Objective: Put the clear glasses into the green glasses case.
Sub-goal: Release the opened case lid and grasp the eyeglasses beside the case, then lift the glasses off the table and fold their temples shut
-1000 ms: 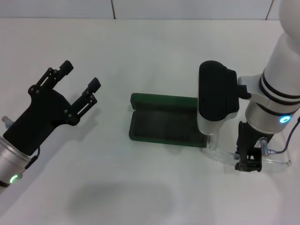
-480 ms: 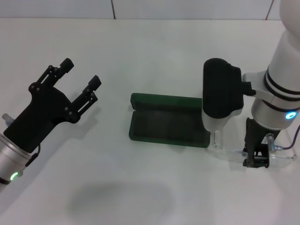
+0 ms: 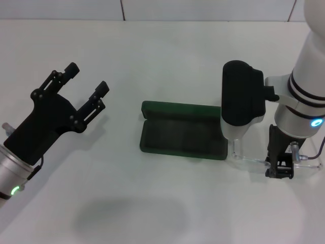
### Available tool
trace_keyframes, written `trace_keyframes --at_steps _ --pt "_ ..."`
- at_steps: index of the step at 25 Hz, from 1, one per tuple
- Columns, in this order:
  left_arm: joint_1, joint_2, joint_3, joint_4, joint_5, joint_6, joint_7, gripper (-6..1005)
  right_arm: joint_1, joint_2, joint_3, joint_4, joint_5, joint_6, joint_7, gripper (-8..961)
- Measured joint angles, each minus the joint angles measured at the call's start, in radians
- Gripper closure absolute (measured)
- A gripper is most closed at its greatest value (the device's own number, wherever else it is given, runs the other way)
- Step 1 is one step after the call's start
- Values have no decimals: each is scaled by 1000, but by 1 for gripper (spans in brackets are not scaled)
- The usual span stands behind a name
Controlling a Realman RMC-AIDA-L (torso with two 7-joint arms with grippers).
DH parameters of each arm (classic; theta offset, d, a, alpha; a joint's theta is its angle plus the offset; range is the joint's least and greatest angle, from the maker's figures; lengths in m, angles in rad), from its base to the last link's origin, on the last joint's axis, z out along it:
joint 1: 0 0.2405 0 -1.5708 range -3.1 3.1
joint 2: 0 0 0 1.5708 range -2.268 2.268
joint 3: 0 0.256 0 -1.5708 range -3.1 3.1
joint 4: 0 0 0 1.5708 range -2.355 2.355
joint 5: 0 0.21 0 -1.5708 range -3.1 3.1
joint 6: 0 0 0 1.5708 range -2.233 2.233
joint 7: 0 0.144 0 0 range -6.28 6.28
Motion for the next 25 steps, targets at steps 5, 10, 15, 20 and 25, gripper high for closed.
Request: trace_keyframes --at_steps 5,10,15,20,25 --pt "0 0 0 0 -7 3 0 255 -7 -4 28 -12 -2 -1 -10 779" --pt "0 0 5 1 -4 15 -5 255 -33 -7 115 -43 2 -19 -75 804" --pt "-1 1 6 9 -2 55 -44 254 -119 -5 264 -142 27 -49 -182 830" --pt "-3 6 2 14 -9 98 -123 255 -213 -4 379 -219 88 -45 -320 835" --pt "-32 24 11 51 55 141 -227 257 -286 -1 523 -216 277 -14 -565 834"
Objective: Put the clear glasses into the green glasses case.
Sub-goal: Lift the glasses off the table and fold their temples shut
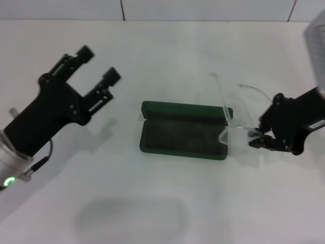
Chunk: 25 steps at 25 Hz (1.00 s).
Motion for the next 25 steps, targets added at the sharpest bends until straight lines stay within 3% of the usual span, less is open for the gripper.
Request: trace_keyframes --at_steps 6,12,19,25 --pt "-100 41 0 43 119 14 -204 259 -85 4 -1 89 198 114 -382 835" --pt "-183 55 -1 73 212 21 -295 261 -131 5 -59 206 410 231 -692 834" --pt "-197 55 -1 79 272 26 -299 260 -203 1 -72 305 720 209 -1067 835" --pt "-190 65 0 91 276 49 -296 260 -212 0 -65 375 814 185 -1159 836"
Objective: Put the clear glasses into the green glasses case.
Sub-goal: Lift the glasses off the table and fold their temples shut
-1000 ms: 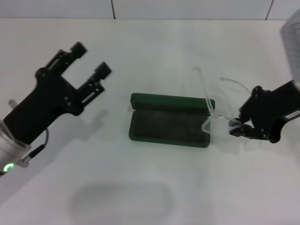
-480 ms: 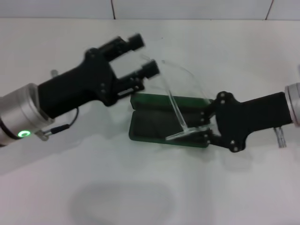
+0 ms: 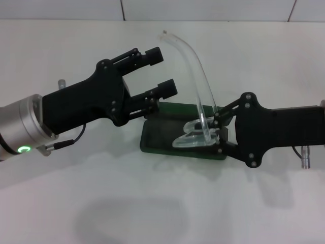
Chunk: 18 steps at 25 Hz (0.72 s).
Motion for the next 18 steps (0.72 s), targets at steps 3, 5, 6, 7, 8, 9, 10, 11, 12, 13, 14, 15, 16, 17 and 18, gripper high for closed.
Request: trace_keyframes --at_steps 3,5,6,7,8,9,10,11,12,13,14,15,16,17,18 --pt "0 1 -3 0 9 3 1 261 -1 0 -1 9 12 2 -3 836" --pt "4 2 -7 1 11 3 6 261 -1 0 -2 10 14 7 -2 836" --pt "9 2 -9 1 7 7 14 261 -1 0 -2 10 14 9 0 836" --pt "15 2 -10 1 2 11 22 261 0 0 -1 11 14 10 3 836" --pt "18 2 -11 4 -1 19 28 261 2 0 0 14 14 11 4 836" --pt "24 3 -12 7 -4 32 37 260 5 -1 1 20 14 11 5 836" --pt "28 3 -13 9 -4 48 44 260 9 -1 1 25 15 11 6 836" --pt "31 3 -13 11 -4 63 52 260 14 -1 1 32 15 12 6 836" --pt "33 3 -13 13 -3 82 64 261 20 -2 1 38 15 13 6 836" --pt "33 2 -13 13 -2 101 78 261 23 -2 2 41 16 14 6 836" --pt "34 0 -13 13 -1 118 92 262 27 -2 2 44 16 14 6 836" --pt "34 0 -11 13 0 132 104 262 29 -2 1 46 16 14 5 836" --pt "34 -1 -8 13 2 146 112 263 31 -2 -1 48 16 14 5 836" --pt "32 -2 -6 13 5 157 118 263 32 -2 -2 48 16 14 5 836" --pt "29 -4 -4 13 11 164 123 264 33 -1 -3 49 16 14 5 836"
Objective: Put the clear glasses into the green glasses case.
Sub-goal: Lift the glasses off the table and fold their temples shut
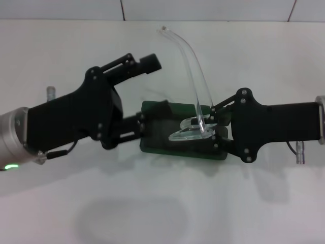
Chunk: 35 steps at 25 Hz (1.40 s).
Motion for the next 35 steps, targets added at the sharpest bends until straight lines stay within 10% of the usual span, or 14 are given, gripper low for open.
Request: trace_keyframes --at_steps 20,35 --pt "-58 -42 -1 -8 66 -71 39 270 6 -2 -22 -5 1 -66 -19 836" --pt "-122 -8 -1 -1 128 -92 -199 269 3 -2 -27 -11 -1 -75 -126 836"
